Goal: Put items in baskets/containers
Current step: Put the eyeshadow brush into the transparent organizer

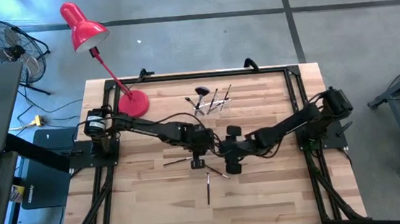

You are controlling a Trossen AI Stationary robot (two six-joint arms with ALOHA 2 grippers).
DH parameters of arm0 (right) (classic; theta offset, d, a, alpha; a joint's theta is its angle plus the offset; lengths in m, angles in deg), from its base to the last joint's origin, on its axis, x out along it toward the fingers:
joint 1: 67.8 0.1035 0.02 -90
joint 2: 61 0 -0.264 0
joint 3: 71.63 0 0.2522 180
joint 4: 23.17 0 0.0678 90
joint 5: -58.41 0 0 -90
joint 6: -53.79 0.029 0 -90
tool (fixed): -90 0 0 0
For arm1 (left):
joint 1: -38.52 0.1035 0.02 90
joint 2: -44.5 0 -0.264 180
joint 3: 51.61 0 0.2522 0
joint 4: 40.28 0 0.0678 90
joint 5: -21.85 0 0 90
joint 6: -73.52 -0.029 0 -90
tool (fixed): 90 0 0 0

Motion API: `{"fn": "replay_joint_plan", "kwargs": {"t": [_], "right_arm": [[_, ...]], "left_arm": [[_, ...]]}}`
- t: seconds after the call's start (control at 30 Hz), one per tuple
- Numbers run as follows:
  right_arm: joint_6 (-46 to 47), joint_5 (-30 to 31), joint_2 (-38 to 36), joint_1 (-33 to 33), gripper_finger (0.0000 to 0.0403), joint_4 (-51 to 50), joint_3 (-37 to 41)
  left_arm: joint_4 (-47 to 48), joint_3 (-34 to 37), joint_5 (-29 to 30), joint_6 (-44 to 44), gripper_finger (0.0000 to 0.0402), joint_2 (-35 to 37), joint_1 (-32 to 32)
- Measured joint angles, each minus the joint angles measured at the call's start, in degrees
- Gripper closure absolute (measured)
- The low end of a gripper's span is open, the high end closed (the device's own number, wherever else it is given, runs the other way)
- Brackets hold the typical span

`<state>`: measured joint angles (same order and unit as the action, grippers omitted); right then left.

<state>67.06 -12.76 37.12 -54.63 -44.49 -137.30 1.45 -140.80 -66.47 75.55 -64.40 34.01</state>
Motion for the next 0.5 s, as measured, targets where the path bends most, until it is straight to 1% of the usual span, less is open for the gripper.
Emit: {"fn": "replay_joint_plan", "kwargs": {"t": [0.2,0.33,0.5], "right_arm": [[-1.74,-0.53,4.7,-0.64,0.0233,-11.0,-7.33],[-2.61,-0.9,6.3,-0.73,0.0251,-13.3,-9.67],[-2.78,-1.36,6.83,-0.63,0.0269,-13.88,-10.12]], "left_arm": [[1.0,-0.06,0.0,2.55,0.0401,0.02,0.07],[1.92,-0.05,-0.08,2.97,0.0401,0.02,0.04],[3.34,-0.06,-0.83,3.02,0.0401,0.02,0.04]]}}
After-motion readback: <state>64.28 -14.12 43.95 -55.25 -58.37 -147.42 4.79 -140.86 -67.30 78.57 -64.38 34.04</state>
